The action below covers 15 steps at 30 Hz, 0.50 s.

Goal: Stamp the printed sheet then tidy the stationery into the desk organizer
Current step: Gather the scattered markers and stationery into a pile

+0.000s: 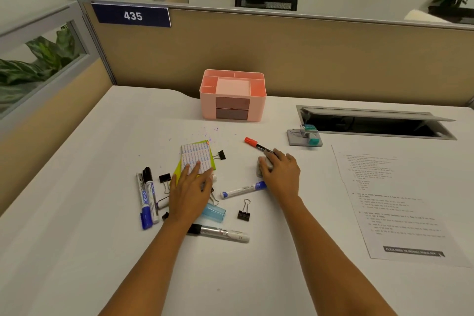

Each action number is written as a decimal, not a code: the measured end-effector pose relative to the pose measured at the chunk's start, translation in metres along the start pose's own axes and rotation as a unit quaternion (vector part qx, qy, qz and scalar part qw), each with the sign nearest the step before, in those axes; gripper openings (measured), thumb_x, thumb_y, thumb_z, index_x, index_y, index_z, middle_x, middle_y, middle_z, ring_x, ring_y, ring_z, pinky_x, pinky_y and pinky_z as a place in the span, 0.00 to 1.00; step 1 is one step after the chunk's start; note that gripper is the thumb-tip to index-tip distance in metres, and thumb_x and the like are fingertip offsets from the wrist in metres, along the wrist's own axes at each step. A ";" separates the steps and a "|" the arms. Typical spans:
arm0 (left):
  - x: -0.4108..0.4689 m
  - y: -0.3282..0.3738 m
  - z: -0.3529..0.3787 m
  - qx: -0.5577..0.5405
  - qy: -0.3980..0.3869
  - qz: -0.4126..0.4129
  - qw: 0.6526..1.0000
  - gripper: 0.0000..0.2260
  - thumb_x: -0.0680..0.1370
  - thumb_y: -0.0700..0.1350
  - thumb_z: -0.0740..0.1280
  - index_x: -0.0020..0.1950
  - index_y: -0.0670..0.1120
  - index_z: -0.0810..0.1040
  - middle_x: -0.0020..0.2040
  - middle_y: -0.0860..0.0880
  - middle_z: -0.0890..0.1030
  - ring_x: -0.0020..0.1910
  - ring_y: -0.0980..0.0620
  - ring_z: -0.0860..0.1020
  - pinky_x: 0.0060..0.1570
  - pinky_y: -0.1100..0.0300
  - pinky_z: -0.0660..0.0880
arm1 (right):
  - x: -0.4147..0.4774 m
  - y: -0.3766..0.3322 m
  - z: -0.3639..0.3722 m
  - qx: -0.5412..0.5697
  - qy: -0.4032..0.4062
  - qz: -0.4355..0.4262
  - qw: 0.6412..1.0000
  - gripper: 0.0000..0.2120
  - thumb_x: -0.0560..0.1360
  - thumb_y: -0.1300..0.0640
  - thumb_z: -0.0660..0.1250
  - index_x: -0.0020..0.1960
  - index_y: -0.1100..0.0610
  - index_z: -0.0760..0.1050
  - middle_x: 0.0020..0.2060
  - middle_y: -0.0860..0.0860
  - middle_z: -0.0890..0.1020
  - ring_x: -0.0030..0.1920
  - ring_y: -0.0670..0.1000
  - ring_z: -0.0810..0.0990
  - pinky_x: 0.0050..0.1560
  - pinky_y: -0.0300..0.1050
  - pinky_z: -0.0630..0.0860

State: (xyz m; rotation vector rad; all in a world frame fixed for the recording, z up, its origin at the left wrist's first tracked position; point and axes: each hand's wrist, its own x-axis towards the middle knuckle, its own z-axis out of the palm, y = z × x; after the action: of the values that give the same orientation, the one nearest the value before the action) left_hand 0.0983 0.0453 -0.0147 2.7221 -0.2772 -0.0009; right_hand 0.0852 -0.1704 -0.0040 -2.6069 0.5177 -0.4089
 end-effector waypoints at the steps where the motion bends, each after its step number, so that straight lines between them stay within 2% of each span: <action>1: 0.000 -0.002 -0.001 0.007 -0.001 -0.002 1.000 0.19 0.81 0.55 0.49 0.70 0.58 0.66 0.76 0.51 0.61 0.76 0.49 0.55 0.75 0.48 0.48 | -0.003 -0.006 0.004 0.005 0.013 -0.002 1.000 0.30 0.72 0.39 0.48 0.59 0.53 0.79 0.62 0.54 0.79 0.63 0.63 0.74 0.63 0.59 0.71; 4: 0.002 -0.010 -0.006 0.035 -0.008 -0.012 0.999 0.19 0.81 0.53 0.49 0.71 0.58 0.64 0.76 0.51 0.60 0.76 0.48 0.54 0.75 0.48 0.49 | -0.009 -0.029 0.018 0.024 0.033 0.009 0.999 0.26 0.72 0.41 0.53 0.54 0.54 0.82 0.57 0.55 0.82 0.58 0.65 0.77 0.58 0.61 0.74; 7: 0.005 -0.023 -0.014 0.061 -0.015 -0.016 0.998 0.23 0.78 0.56 0.43 0.72 0.58 0.63 0.76 0.51 0.60 0.76 0.48 0.56 0.74 0.48 0.50 | -0.015 -0.053 0.031 0.031 0.011 0.001 0.999 0.20 0.73 0.45 0.59 0.55 0.55 0.81 0.59 0.55 0.81 0.60 0.65 0.76 0.59 0.61 0.72; 12: 0.004 -0.040 -0.028 0.100 -0.020 -0.006 0.995 0.30 0.74 0.57 0.35 0.73 0.58 0.61 0.76 0.51 0.60 0.76 0.49 0.56 0.73 0.45 0.47 | -0.027 -0.090 0.045 0.036 -0.054 -0.018 0.998 0.23 0.75 0.44 0.56 0.63 0.54 0.76 0.67 0.54 0.74 0.68 0.64 0.68 0.67 0.61 0.63; 15: 0.005 -0.050 -0.035 0.071 -0.018 -0.040 0.996 0.24 0.78 0.57 0.41 0.72 0.59 0.62 0.76 0.52 0.60 0.76 0.50 0.56 0.73 0.43 0.44 | -0.029 -0.109 0.053 0.036 -0.094 -0.030 0.994 0.22 0.78 0.44 0.55 0.67 0.53 0.71 0.71 0.53 0.69 0.71 0.62 0.62 0.70 0.60 0.58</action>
State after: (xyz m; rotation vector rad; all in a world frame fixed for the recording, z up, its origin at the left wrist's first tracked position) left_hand 0.1143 0.1028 -0.0019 2.8750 -0.1838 -0.0563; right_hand 0.1097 -0.0484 -0.0028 -2.5634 0.3545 -0.1933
